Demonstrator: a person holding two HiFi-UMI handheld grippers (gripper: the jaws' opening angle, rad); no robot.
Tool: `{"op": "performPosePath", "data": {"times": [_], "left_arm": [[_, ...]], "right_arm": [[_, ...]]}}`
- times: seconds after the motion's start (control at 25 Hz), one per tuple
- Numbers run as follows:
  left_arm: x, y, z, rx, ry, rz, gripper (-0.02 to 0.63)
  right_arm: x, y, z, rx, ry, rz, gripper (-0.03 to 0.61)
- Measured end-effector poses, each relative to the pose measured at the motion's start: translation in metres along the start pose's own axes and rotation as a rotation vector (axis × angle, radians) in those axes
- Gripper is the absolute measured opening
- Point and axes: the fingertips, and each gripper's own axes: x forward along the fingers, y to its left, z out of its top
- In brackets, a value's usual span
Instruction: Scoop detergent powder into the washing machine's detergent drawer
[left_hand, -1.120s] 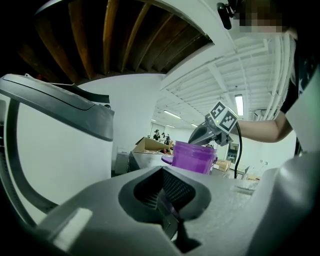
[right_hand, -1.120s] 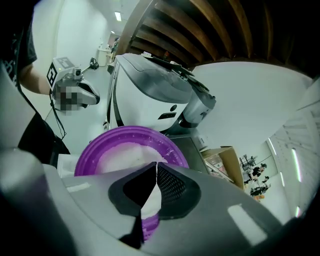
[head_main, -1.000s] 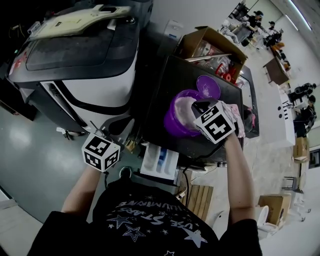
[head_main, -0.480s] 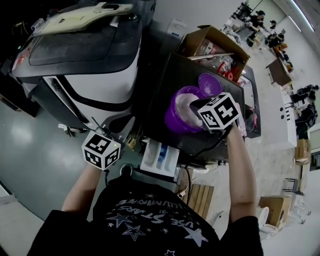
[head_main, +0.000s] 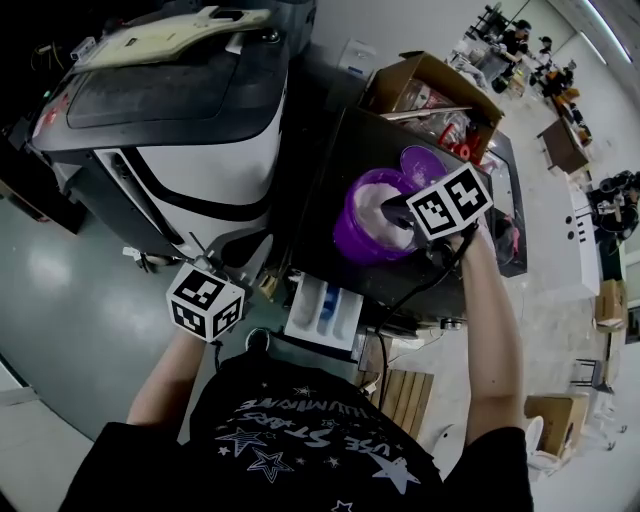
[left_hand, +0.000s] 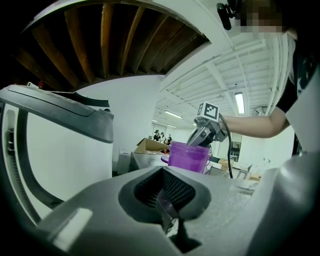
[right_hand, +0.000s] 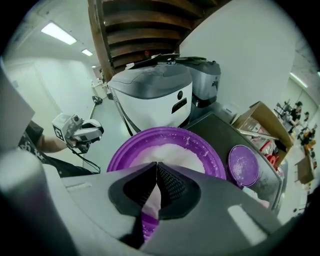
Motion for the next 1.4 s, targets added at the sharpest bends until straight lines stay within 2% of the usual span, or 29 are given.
{"op": "performPosePath", "data": {"times": [0.2, 0.4, 0.56, 0.88, 1.12, 1.4], "left_arm": [[-0.002, -0.004, 0.003, 0.006, -0.003, -0.001, 0.002], [-0.003, -0.005, 0.003, 0.005, -0.006, 0.001, 0.002], [-0.004, -0.007, 0.004, 0.015, -0.005, -0.003, 0.002], [-0.006, -0.01, 0.005, 0.014, -0.007, 0.0, 0.002], [-0.004, -0.015, 0.005, 0.02, -0.007, 0.0, 0.002], [-0.006, -0.025, 0.006, 0.028, -0.009, -0.004, 0.002]], "right_arm": [[-0.003, 0.001, 0.007, 0.086, -0.004, 0.097, 0.034], [-0.007, 0.001, 0.009, 0.164, -0.044, 0.127, 0.034], [-0.013, -0.002, 0.01, 0.227, -0.1, 0.147, 0.034], [-0.028, -0.005, 0.005, 0.388, -0.215, 0.242, 0.035], [-0.046, -0.022, 0.002, 0.51, -0.387, 0.235, 0.035], [-0.064, -0.029, -0.008, 0.747, -0.683, 0.35, 0.035]]}}
